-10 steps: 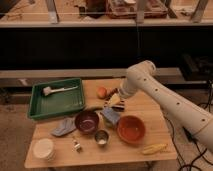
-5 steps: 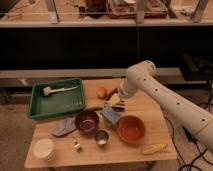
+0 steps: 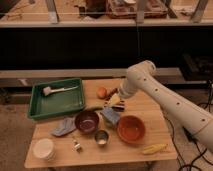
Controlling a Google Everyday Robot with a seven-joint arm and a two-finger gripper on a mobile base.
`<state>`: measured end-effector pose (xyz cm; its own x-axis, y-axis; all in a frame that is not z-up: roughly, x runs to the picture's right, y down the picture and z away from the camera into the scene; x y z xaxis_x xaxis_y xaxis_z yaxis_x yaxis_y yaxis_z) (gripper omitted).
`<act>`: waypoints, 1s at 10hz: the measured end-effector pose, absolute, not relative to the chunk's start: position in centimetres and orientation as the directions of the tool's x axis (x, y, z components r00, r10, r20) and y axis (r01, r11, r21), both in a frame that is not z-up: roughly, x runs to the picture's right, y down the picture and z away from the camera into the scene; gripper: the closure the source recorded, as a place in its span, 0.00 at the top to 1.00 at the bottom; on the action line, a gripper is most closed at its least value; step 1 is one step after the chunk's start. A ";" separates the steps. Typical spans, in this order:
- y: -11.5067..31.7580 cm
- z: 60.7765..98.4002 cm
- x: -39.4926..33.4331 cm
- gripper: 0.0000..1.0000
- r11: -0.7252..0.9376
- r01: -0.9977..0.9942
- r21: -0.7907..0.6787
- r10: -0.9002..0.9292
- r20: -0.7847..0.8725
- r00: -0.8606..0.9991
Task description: Place banana in tray
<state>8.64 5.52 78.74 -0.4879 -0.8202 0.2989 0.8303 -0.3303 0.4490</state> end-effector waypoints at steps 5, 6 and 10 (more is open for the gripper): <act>5.2 78.2 10.1 0.80 -0.258 0.919 0.297 -0.866 0.350 -0.356; 5.1 77.7 11.0 0.80 -0.202 0.957 0.206 -0.891 0.366 -0.267; 5.0 74.8 15.8 0.80 0.025 0.988 -0.153 -0.919 0.386 0.083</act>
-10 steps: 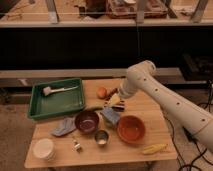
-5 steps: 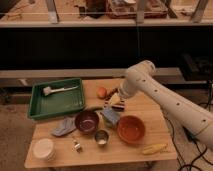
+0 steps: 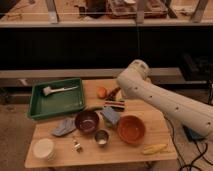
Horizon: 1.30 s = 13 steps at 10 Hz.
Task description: Place banana in tray
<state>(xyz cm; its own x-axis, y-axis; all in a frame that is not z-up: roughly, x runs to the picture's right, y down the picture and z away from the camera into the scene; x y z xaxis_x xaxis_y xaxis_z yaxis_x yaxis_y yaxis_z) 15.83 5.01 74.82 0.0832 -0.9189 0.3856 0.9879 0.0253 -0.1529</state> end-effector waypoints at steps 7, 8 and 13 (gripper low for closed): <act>15.1 67.4 24.9 0.80 0.444 0.850 -0.284 -0.748 0.404 0.526; 17.2 66.8 25.3 0.80 0.483 0.822 -0.303 -0.723 0.392 0.569; 23.7 68.6 26.8 0.80 0.620 0.702 -0.351 -0.624 0.322 0.712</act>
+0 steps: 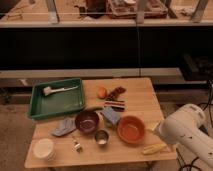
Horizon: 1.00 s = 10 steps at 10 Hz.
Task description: Place banana in tray
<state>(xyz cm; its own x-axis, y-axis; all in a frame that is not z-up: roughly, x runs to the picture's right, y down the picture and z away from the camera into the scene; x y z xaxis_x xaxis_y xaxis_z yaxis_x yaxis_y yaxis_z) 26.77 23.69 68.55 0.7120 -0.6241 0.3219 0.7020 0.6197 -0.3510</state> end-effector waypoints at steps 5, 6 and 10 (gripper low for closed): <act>27.1 70.7 30.1 0.80 0.696 0.604 -0.389 -0.531 0.288 0.797; 27.8 71.2 30.6 0.80 0.713 0.583 -0.389 -0.508 0.287 0.812; 29.1 74.4 30.8 0.80 0.718 0.575 -0.392 -0.472 0.334 0.816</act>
<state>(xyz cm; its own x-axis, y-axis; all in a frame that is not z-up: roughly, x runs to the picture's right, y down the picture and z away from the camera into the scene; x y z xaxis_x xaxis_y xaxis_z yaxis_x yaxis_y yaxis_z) 30.84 29.08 74.37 0.8162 -0.4717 0.3337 0.5752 0.7182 -0.3916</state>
